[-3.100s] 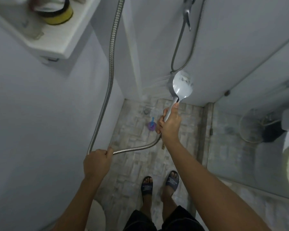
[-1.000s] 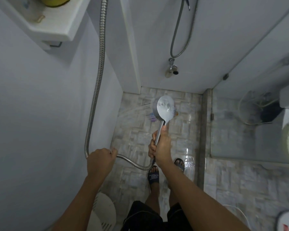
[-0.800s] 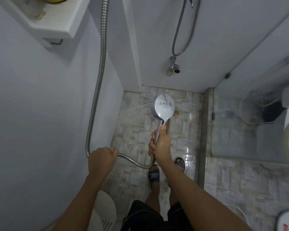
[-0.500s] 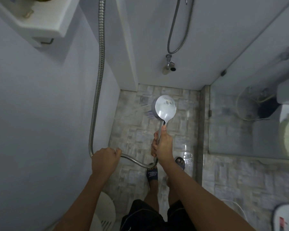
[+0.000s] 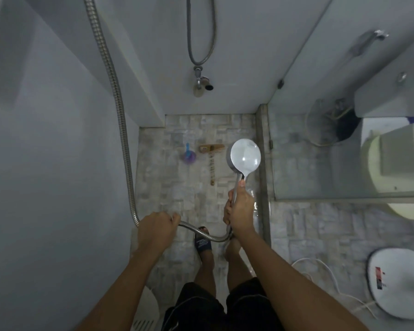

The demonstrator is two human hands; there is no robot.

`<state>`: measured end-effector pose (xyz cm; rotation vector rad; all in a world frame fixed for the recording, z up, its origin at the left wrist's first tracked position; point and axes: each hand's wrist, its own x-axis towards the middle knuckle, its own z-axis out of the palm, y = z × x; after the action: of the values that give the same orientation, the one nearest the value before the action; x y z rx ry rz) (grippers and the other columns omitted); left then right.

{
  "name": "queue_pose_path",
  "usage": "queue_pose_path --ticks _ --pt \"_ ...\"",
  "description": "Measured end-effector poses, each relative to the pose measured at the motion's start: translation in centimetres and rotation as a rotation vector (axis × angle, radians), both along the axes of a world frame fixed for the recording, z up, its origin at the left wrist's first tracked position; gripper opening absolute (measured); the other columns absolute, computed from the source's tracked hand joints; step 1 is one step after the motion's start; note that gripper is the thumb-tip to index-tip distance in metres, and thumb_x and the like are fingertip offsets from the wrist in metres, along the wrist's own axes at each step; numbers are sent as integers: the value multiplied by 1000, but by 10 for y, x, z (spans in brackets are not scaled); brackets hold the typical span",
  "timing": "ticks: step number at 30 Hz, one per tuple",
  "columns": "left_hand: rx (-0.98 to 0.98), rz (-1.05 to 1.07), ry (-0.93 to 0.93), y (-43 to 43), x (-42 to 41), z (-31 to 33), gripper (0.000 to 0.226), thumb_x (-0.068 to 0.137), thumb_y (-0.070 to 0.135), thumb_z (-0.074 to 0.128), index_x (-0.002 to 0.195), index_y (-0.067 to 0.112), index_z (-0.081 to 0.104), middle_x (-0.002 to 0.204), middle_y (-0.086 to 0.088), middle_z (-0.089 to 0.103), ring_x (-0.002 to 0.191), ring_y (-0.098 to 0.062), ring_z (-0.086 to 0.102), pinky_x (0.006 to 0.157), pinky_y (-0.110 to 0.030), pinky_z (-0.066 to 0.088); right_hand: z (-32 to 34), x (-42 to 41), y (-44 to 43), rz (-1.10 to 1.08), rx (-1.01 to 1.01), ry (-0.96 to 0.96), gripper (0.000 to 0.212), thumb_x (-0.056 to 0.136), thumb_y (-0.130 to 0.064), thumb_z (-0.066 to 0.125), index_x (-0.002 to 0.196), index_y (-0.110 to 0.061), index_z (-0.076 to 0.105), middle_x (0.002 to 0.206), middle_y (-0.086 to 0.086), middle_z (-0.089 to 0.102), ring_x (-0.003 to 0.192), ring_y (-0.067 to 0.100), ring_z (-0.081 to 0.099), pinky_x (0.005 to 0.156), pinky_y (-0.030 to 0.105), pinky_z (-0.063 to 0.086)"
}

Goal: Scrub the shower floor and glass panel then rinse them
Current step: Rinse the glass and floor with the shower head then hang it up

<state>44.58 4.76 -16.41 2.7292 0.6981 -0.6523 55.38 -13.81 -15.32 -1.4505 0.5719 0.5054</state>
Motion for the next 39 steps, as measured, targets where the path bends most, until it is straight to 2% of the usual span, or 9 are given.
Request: queue_pose_path --ticks 5,7,15,20,26,31,34,37,39 --pt "-9 -76 51 -38 33 1 53 100 39 48 55 14 57 63 -9 67 61 -27 64 60 -34 50 -2 13 -44 -77 -83 -36 84 83 -80 43 69 3 43 59 13 30 43 17 28 43 25 26" --pt "-6 -146 71 -59 49 -1 50 100 39 49 62 11 65 66 -9 68 64 -27 65 61 -33 51 -3 21 -67 -123 -107 -38 78 84 -80 43 70 -3 46 58 12 29 43 17 28 42 26 27" --pt "-6 -253 45 -122 86 -2 52 99 40 49 54 14 56 57 -6 63 49 -21 51 51 -29 37 0 52 -136 -257 -275 -108 62 103 -58 39 67 -8 47 57 12 34 43 17 32 42 25 29" --pt "-20 -180 35 -136 105 2 57 101 43 41 57 13 60 56 -3 59 52 -20 54 51 -29 37 7 77 -152 -287 -223 -141 70 89 -75 40 70 -8 47 60 12 35 48 22 33 42 26 30" --pt "-38 -66 -22 -129 128 26 58 101 39 45 52 11 58 50 -1 54 49 -20 52 45 -28 32 35 115 -145 -302 -91 -189 67 90 -74 39 76 -10 51 53 8 34 42 17 32 40 25 30" --pt "12 33 -69 -115 148 55 55 102 40 42 55 14 55 52 3 46 55 -18 49 55 -28 31 60 146 -122 -279 -15 -230 73 81 -82 41 79 -9 50 54 7 31 42 17 30 41 26 29" --pt "50 90 -106 -105 158 69 53 102 38 45 68 7 70 56 -2 52 58 -19 48 56 -28 31 76 161 -105 -212 14 -278 70 81 -79 43 80 -10 51 56 8 29 43 15 28 42 26 28" --pt "54 131 -149 -92 165 84 52 101 39 46 62 11 64 54 0 50 56 -18 51 50 -30 29 92 175 -88 -191 37 -290 69 80 -80 44 78 -11 49 57 8 28 44 15 27 43 27 28" --pt "52 155 -175 -82 172 92 54 101 40 44 62 10 65 60 -5 60 58 -20 54 53 -29 34 99 186 -76 -192 26 -300 68 81 -80 45 74 -12 47 52 5 28 42 16 28 43 29 29"
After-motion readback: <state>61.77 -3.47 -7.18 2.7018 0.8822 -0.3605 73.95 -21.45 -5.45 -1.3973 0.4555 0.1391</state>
